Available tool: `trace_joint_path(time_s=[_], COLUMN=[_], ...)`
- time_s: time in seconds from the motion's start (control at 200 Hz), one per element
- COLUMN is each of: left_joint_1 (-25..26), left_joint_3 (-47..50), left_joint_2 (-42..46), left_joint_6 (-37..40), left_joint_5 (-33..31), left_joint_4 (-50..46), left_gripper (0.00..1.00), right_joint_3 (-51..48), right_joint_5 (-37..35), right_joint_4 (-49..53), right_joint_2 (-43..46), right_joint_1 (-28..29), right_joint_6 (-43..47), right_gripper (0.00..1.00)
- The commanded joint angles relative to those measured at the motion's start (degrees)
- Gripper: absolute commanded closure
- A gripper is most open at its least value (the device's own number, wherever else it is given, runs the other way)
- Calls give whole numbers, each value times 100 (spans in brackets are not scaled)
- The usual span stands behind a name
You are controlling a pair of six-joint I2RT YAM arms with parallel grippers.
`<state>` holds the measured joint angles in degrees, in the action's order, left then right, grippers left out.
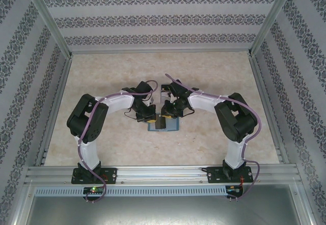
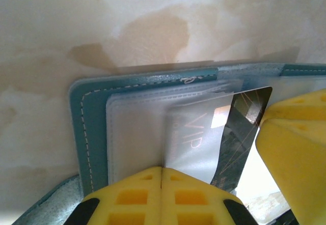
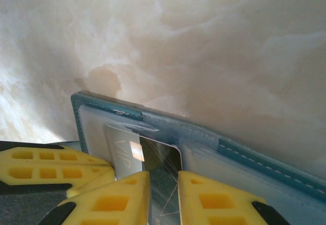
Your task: Take the credit cards out of the card holder
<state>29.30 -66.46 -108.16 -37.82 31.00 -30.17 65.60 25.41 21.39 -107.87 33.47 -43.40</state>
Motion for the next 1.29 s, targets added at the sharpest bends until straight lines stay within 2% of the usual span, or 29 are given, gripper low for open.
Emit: trace_joint_path(time_s=[0.0, 0.485, 0.984, 1.289], left_joint_1=[48, 43, 41, 43], left_joint_3=[113, 163, 142, 150], left_joint_2=[-125, -187, -205, -206], left_joint_6=[157, 123, 117, 136], left_joint_5=[-399, -412, -368, -420], left_joint_4=[-256, -235, -208, -243], left_gripper=[97, 97, 97, 97], right_joint_3=[-76, -72, -743, -968], right_joint_5=[42, 173, 1177, 1291], right_joint_4=[106, 265, -1228, -1607], right_joint_2=[-145, -211, 105, 100], right_joint_1=[-43, -43, -148, -236], right_joint_6=[171, 375, -270, -441], right_gripper=[76, 73, 80, 86])
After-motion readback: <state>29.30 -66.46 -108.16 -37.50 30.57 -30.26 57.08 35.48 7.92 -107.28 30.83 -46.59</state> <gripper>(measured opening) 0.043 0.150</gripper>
